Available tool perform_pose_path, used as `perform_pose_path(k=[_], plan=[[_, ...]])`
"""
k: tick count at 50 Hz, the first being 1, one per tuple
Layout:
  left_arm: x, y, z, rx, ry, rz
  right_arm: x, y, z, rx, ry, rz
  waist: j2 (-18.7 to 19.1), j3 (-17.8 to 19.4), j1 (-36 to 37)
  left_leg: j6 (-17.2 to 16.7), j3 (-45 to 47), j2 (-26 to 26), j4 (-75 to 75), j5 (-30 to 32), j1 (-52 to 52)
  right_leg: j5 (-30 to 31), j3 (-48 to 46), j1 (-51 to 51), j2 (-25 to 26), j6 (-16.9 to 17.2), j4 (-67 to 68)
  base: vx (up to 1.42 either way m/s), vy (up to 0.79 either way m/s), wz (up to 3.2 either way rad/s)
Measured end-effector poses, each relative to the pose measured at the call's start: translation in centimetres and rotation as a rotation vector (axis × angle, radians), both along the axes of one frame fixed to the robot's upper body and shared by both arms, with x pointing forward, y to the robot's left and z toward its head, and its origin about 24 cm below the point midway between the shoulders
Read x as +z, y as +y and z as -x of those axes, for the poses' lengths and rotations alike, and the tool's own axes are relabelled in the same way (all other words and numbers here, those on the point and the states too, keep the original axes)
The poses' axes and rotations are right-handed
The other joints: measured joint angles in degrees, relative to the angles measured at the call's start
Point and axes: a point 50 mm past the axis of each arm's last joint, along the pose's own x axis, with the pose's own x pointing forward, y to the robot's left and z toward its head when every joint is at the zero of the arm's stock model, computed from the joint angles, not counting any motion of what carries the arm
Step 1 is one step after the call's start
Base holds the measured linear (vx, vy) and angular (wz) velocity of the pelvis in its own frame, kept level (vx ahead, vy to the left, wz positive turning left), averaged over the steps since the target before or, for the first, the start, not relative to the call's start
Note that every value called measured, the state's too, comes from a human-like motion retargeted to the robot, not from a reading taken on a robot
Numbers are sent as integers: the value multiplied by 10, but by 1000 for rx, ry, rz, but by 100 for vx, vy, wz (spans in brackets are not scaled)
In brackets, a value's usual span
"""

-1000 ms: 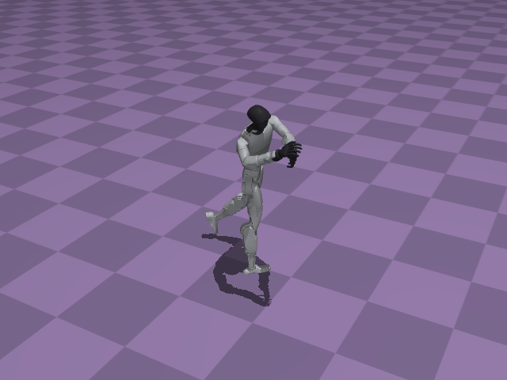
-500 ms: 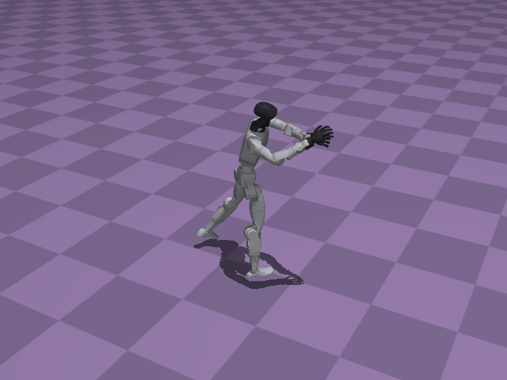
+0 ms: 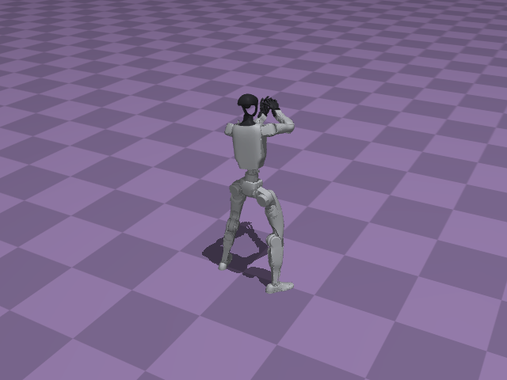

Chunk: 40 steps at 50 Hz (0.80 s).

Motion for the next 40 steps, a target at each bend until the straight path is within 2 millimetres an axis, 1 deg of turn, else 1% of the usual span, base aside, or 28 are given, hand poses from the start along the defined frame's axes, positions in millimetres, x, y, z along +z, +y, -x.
perform_pose_path(k=[2, 3, 5, 7, 8, 12, 15, 17, 18, 20, 21, 22, 23, 25, 27, 30, 32, 34, 35, 37, 40], plan=[[-4, 2, 2, 12, 3, 48, -3, 1, 2, 16, -3, 15, -15, -3, 52, 0, -35, -4, 0, -5, -12, 9, -20, 12, -5, -5, 12, 11, 22, 144], [-2, 2, 5, 9, -4, 87, -1, 4, 4, 19, -22, 31, -22, 2, 75, -2, -54, -6, -5, -4, -17, 14, -27, 18, -6, -8, 18, 13, 20, 157], [-4, 8, 8, 10, -14, 159, -4, 8, 7, 36, -42, 52, -35, -6, 118, -7, -90, -11, -17, -2, -27, 24, -31, 26, -7, -10, 33, 16, 18, 165], [-1, 14, 11, -36, -18, 254, -1, 18, 11, 56, -65, 68, -47, -6, 151, -11, -126, -16, -34, 4, -32, 36, -22, 30, -6, -16, 52, 17, 16, 170], [3, 21, 13, -39, -40, 286, 2, 24, 14, 74, -78, 72, -51, -5, 164, -12, -146, -19, -41, 8, -34, 44, -18, 33, -5, -19, 62, 18, 14, 174], [24, 44, 19, 35, -139, 256, 16, 46, 24, 129, -100, 80, -68, 8, 210, -6, -225, -34, -58, 23, -47, 83, 18, 39, -4, -25, 102, 18, 12, 171], [37, 58, 24, 101, -188, 250, 25, 63, 31, 157, -128, 96, -78, 19, 250, 3, -271, -45, -60, 29, -54, 117, 59, 41, 2, -23, 124, 20, 8, 135], [46, 69, 31, 147, -238, 277, 35, 76, 42, 191, -169, 110, -83, 27, 277, 2, -293, -50, -62, 28, -53, 138, 94, 41, 10, -16, 136, 21, 8, 106], [50, 76, 36, 152, -268, 319, 39, 83, 48, 214, -188, 114, -84, 30, 287, 1, -304, -53, -64, 28, -51, 148, 113, 42, 15, -12, 141, 21, 8, 105], [54, 92, 43, 237, -314, 290, 45, 97, 62, 256, -229, 159, -87, 34, 298, -1, -328, -58, -68, 29, -47, 167, 149, 45, 27, -6, 151, 20, 8, 109], [59, 98, 52, 222, -361, 380, 51, 105, 72, 286, -267, 166, -90, 37, 302, -2, -339, -61, -72, 31, -47, 179, 169, 44, 32, 0, 156, 19, 8, 109], [63, 104, 59, 235, -397, 420, 56, 112, 82, 312, -300, 183, -92, 39, 305, -4, -350, -64, -75, 33, -46, 190, 189, 44, 39, 5, 161, 17, 7, 110], [63, 112, 62, 310, -413, 360, 58, 118, 90, 332, -323, 221, -92, 38, 305, -6, -362, -66, -77, 35, -45, 201, 210, 45, 49, 9, 166, 16, 6, 113], [69, 123, 75, 403, -468, 333, 64, 130, 111, 384, -387, 273, -93, 40, 301, -9, -386, -71, -83, 40, -42, 224, 262, 47, 71, 18, 172, 15, 5, 112], [73, 128, 96, 364, -567, 462, 68, 138, 131, 449, -457, 289, -93, 41, 299, -10, -407, -75, -92, 46, -36, 250, 327, 53, 100, 32, 172, 14, 4, 102], [79, 137, 117, 421, -669, 462, 74, 143, 156, 512, -560, 324, -89, 34, 293, -11, -437, -69, -99, 49, -29, 281, 432, 71, 158, 50, 164, 13, -4, 91], [85, 138, 132, 451, -745, 453, 79, 143, 172, 546, -624, 331, -80, 30, 285, -20, -460, -50, -100, 43, -20, 298, 483, 96, 204, 50, 154, 17, -17, 87], [90, 137, 145, 484, -810, 441, 84, 143, 186, 572, -691, 337, -73, 30, 278, -29, -479, -40, -100, 37, -9, 306, 521, 122, 234, 50, 146, 18, -19, 79], [93, 137, 151, 501, -840, 435, 87, 143, 193, 582, -725, 341, -70, 31, 275, -33, -486, -37, -101, 33, -3, 309, 537, 134, 244, 50, 142, 17, -14, 59], [96, 145, 167, 604, -920, 395, 87, 147, 211, 641, -780, 323, -72, 27, 252, -41, -490, -41, -102, 31, 8, 311, 563, 154, 250, 50, 136, 14, -10, 36], [99, 147, 187, 698, -1025, 394, 89, 147, 235, 700, -876, 323, -68, 21, 237, -54, -489, -37, -105, 30, 17, 308, 565, 166, 253, 50, 132, 4, -8, 1]])
